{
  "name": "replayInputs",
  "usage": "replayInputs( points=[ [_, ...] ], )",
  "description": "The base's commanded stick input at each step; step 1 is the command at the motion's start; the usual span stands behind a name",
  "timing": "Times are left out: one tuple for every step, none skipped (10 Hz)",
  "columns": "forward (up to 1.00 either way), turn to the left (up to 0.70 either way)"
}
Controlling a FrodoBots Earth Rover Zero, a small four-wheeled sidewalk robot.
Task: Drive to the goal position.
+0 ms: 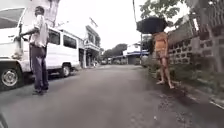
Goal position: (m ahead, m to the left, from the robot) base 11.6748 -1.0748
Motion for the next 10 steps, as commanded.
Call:
replayInputs(
  points=[
    [0.85, 0.1],
    [0.85, 0.1],
    [0.85, 0.1],
    [0.85, 0.1],
    [0.85, 0.1],
    [0.85, 0.1],
    [0.85, 0.1],
    [0.85, 0.1],
    [0.85, -0.14],
    [0.85, -0.24]
  ],
)
